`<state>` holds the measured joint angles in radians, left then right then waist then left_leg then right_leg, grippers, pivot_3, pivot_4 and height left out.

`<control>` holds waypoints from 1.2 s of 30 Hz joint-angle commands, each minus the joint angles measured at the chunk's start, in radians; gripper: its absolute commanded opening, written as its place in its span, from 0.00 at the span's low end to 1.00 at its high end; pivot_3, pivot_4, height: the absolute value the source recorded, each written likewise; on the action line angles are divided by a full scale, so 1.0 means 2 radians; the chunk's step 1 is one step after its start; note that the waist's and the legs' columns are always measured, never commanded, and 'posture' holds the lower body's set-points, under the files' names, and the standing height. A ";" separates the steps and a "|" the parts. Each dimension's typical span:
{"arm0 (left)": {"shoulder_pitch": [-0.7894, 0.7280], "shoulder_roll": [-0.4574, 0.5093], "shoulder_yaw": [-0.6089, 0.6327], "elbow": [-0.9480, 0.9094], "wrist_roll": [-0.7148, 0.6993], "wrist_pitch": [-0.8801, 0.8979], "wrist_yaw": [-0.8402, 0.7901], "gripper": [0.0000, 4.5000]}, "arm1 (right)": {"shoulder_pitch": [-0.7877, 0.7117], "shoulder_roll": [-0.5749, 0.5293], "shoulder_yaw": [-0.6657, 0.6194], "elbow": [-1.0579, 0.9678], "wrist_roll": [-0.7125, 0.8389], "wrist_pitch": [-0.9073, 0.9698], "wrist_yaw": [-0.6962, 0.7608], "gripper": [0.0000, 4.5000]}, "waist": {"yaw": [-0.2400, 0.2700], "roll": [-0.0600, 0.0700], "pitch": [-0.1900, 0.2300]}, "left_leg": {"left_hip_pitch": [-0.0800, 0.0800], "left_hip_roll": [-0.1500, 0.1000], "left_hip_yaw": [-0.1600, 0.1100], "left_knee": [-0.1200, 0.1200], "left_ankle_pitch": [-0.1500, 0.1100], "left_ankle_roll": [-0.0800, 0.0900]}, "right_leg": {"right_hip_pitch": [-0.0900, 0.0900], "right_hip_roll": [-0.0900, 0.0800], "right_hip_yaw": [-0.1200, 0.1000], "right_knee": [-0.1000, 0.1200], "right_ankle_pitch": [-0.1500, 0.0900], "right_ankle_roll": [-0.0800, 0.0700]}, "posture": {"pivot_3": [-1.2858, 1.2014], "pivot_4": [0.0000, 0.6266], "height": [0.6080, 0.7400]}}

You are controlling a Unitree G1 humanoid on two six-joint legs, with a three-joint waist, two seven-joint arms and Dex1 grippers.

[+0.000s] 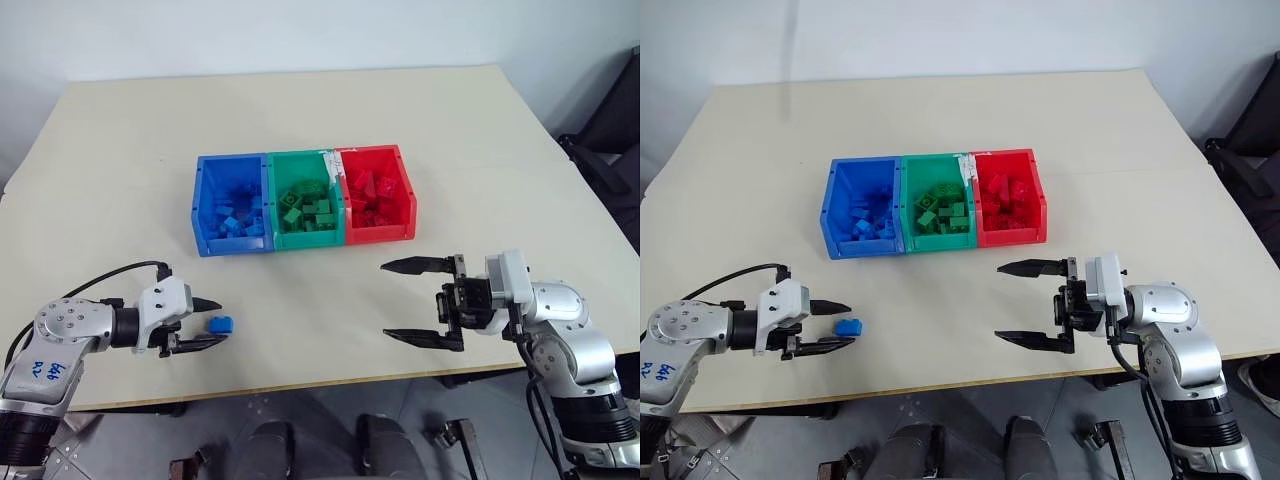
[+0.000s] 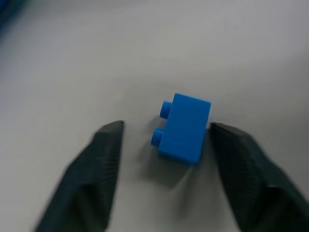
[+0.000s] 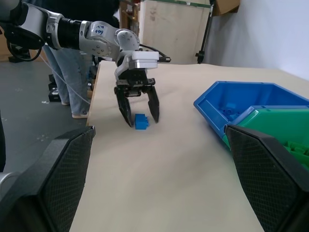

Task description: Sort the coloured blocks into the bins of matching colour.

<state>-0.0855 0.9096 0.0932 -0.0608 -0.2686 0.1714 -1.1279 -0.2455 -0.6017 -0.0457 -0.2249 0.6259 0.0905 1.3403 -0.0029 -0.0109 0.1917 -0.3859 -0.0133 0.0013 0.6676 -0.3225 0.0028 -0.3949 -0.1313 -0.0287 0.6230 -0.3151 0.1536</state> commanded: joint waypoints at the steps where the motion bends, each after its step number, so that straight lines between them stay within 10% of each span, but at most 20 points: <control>1: -0.006 0.004 -0.012 0.013 -0.001 -0.005 -0.021 0.37 | 0.009 -0.002 -0.010 -0.018 0.006 -0.005 -0.007 1.00 | 0.000 0.000 0.000 | 0.000 0.000 0.000 0.000 0.000 0.000 | 0.000 0.000 0.000 0.000 0.000 0.000 | 0.52 0.24 1.00; 4: -0.010 0.001 -0.014 0.020 -0.006 -0.003 -0.030 0.20 | 0.015 -0.002 -0.015 -0.017 0.004 -0.009 -0.013 1.00 | 0.000 0.000 0.000 | 0.000 0.000 0.000 0.000 0.000 0.000 | 0.000 0.000 0.000 0.000 0.000 0.000 | 0.52 0.24 1.00; 16: -0.143 -0.100 0.044 0.007 -0.103 0.087 0.084 0.20 | 0.042 0.013 -0.070 -0.033 0.021 0.005 -0.105 1.00 | 0.004 0.000 0.000 | -0.002 0.000 -0.003 0.006 0.000 0.000 | 0.001 0.000 -0.002 0.002 0.000 0.000 | 0.52 0.24 1.00; 28: -0.338 -0.177 0.000 0.174 0.028 0.096 0.275 0.20 | 0.057 0.023 -0.097 -0.033 -0.028 0.000 -0.227 1.00 | 0.006 0.000 0.000 | -0.002 -0.003 -0.002 0.006 0.000 0.000 | 0.000 0.000 -0.003 0.002 0.001 0.001 | 0.52 0.24 1.00; 36: -0.308 -0.163 0.002 0.135 0.015 0.062 0.225 0.77 | 0.044 0.025 -0.082 -0.026 -0.033 -0.013 -0.219 1.00 | 0.006 0.000 0.000 | -0.002 -0.003 -0.002 0.007 0.000 0.000 | 0.001 0.000 -0.003 0.002 0.001 0.001 | 0.52 0.24 1.00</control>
<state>-0.7109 0.5612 0.0791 0.2656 -0.2286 0.3351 -0.6507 -0.1463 -0.5525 -0.2005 -0.2618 0.5569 0.0920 0.8914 0.0090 -0.0114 0.1915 -0.3908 -0.0198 -0.0031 0.6812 -0.3230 0.0037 -0.3936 -0.1322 -0.0352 0.6271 -0.3138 0.1559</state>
